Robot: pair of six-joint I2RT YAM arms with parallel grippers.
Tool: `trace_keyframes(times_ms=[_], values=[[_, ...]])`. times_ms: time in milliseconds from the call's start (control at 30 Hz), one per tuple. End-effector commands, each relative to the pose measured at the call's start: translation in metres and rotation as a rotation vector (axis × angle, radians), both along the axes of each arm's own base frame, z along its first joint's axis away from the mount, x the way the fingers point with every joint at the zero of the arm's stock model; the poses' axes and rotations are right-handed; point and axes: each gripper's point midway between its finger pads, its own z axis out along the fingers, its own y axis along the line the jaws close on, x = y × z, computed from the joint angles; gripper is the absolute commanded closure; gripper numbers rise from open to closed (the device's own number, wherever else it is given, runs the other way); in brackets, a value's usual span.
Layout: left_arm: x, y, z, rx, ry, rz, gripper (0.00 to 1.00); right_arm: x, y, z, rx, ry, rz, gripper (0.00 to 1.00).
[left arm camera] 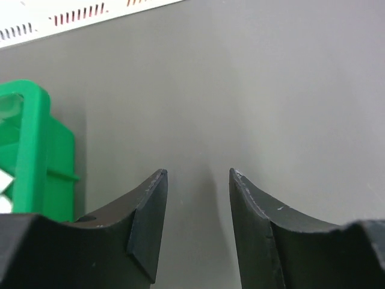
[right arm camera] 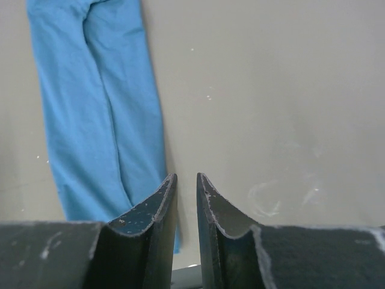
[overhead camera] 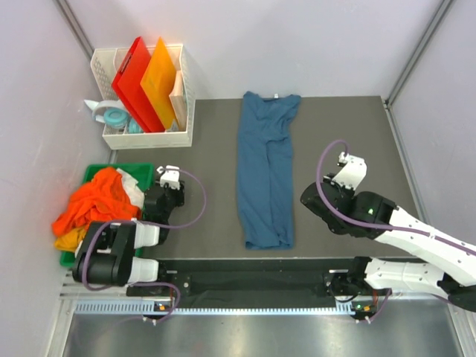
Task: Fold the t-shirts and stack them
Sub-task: Grab the bottom of the folded rectangular tshirt with both arms
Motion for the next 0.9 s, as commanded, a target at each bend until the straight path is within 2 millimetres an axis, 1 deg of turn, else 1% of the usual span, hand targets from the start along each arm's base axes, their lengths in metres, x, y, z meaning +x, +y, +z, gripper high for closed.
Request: trace_keyframes(times_ms=[0,33,67,100,133,167,200,233,267,300,367,400,433,467,500,533,567,600,633,667,700,733,767,800,833,867], values=[[0.036,-0.008,0.052,-0.117,-0.209,-0.061,0.48,-0.004,-0.013,0.018,-0.003,-0.035,-0.031,0.80],[0.036,-0.009,0.046,-0.113,-0.189,-0.068,0.49,-0.004,-0.015,0.020,0.004,-0.045,-0.039,0.80],[0.036,-0.008,0.052,-0.115,-0.244,-0.067,0.48,-0.005,-0.017,0.020,0.007,-0.047,-0.043,0.80],[0.035,-0.008,0.042,-0.112,-0.236,-0.067,0.48,-0.006,-0.019,0.018,0.002,-0.045,-0.047,0.80],[0.036,-0.006,0.050,-0.116,-0.281,-0.052,0.48,-0.006,-0.022,0.019,0.008,-0.052,-0.055,0.80],[0.033,-0.003,0.045,-0.118,-0.267,-0.037,0.43,-0.006,-0.023,0.019,0.009,-0.055,-0.055,0.80],[0.032,-0.004,0.044,-0.118,-0.262,-0.038,0.11,-0.007,-0.024,0.017,0.007,-0.055,-0.058,0.79],[0.030,-0.007,0.042,-0.117,-0.254,-0.059,0.05,-0.006,-0.025,0.018,0.007,-0.061,-0.058,0.79],[0.025,-0.007,0.036,-0.114,-0.239,-0.061,0.03,-0.006,-0.026,0.018,0.004,-0.065,-0.061,0.79],[0.028,-0.006,0.042,-0.119,-0.279,-0.056,0.03,-0.005,-0.026,0.017,0.001,-0.067,-0.059,0.78],[0.032,0.002,0.046,-0.122,-0.311,-0.005,0.01,-0.004,-0.024,0.018,-0.024,-0.073,-0.047,0.78],[0.033,0.006,0.042,-0.135,-0.290,0.023,0.01,-0.002,-0.023,0.019,-0.028,-0.079,-0.047,0.77],[0.038,0.021,0.041,-0.146,-0.279,0.120,0.01,0.001,-0.023,0.020,-0.065,-0.085,-0.038,0.76],[0.044,0.026,0.041,-0.145,-0.264,0.155,0.01,0.003,-0.022,0.026,-0.078,-0.097,-0.031,0.76],[0.045,0.030,0.014,-0.159,-0.136,0.203,0.01,0.006,-0.020,0.030,-0.088,-0.110,-0.028,0.75],[0.068,0.036,0.026,-0.159,-0.141,0.240,0.01,0.010,-0.022,0.033,-0.129,-0.125,-0.031,0.74],[0.062,0.035,0.017,-0.157,-0.111,0.233,0.01,0.012,-0.022,0.036,-0.140,-0.137,-0.031,0.74],[0.056,0.034,0.027,-0.169,-0.149,0.225,0.01,0.017,-0.016,0.041,-0.125,-0.161,-0.031,0.73],[0.050,0.033,0.030,-0.174,-0.182,0.216,0.01,0.020,-0.017,0.044,-0.158,-0.176,-0.019,0.73],[0.051,0.032,0.027,-0.174,-0.184,0.211,0.01,0.023,-0.016,0.042,-0.175,-0.188,-0.014,0.72],[0.055,0.033,0.026,-0.159,-0.187,0.210,0.01,0.029,-0.010,0.048,-0.134,-0.222,-0.023,0.72],[0.064,0.034,0.021,-0.153,-0.150,0.216,0.01,0.031,-0.009,0.048,-0.158,-0.225,-0.001,0.71],[0.060,0.033,0.019,-0.162,-0.136,0.217,0.01,0.033,-0.006,0.041,-0.167,-0.226,0.012,0.71],[0.058,0.032,0.027,-0.170,-0.151,0.212,0.01,0.038,0.002,0.046,-0.115,-0.262,0.014,0.71],[0.061,0.032,0.028,-0.168,-0.148,0.210,0.01,0.039,0.006,0.044,-0.124,-0.264,0.043,0.71],[0.062,0.032,0.019,-0.163,-0.109,0.213,0.01,0.040,0.008,0.035,-0.133,-0.262,0.056,0.71]])
